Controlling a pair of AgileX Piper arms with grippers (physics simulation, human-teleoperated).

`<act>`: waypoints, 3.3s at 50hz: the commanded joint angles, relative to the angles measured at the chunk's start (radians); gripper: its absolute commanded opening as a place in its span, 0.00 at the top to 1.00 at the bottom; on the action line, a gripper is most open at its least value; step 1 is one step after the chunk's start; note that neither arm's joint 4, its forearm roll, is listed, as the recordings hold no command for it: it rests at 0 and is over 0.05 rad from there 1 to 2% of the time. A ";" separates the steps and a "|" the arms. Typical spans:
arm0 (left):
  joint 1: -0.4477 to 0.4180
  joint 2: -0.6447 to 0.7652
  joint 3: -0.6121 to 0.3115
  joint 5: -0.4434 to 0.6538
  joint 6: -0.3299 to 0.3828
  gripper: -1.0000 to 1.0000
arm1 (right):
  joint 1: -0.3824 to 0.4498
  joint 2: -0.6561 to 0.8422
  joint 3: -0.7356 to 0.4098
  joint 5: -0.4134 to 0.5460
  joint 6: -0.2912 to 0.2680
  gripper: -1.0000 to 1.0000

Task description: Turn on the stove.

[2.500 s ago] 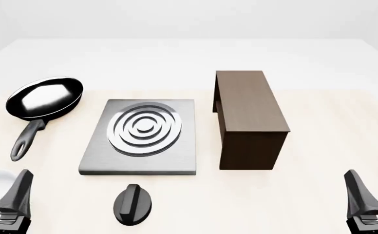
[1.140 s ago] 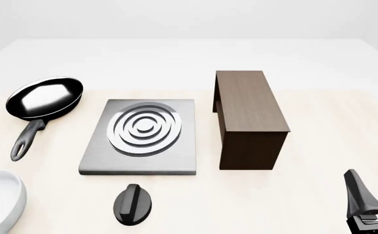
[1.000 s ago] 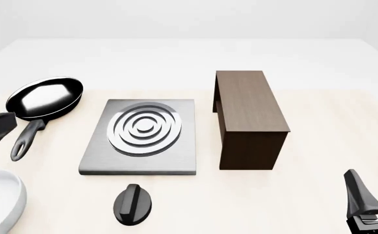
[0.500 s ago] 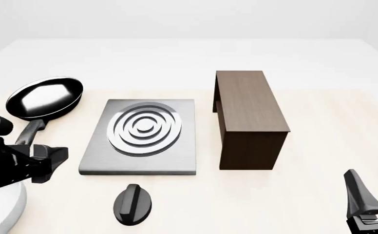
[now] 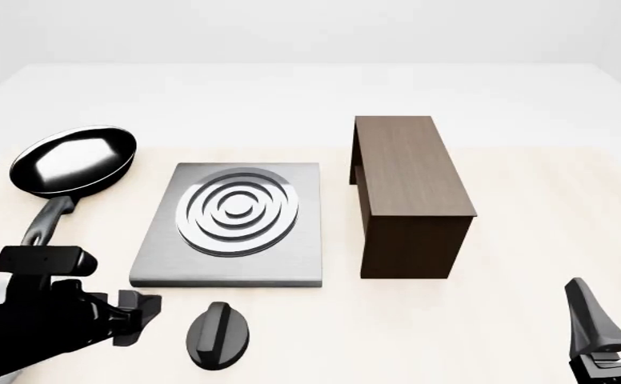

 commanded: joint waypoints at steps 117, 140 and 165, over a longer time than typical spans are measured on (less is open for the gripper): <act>-0.250 0.523 0.185 -0.617 -0.202 0.00 | 0.000 0.000 0.000 0.000 0.000 0.00; -0.337 0.415 0.187 -0.529 -0.251 0.00 | 0.000 0.000 0.000 0.000 -0.001 0.00; -0.005 0.177 0.276 -0.399 -0.058 0.00 | 0.001 0.000 0.000 0.000 0.000 0.00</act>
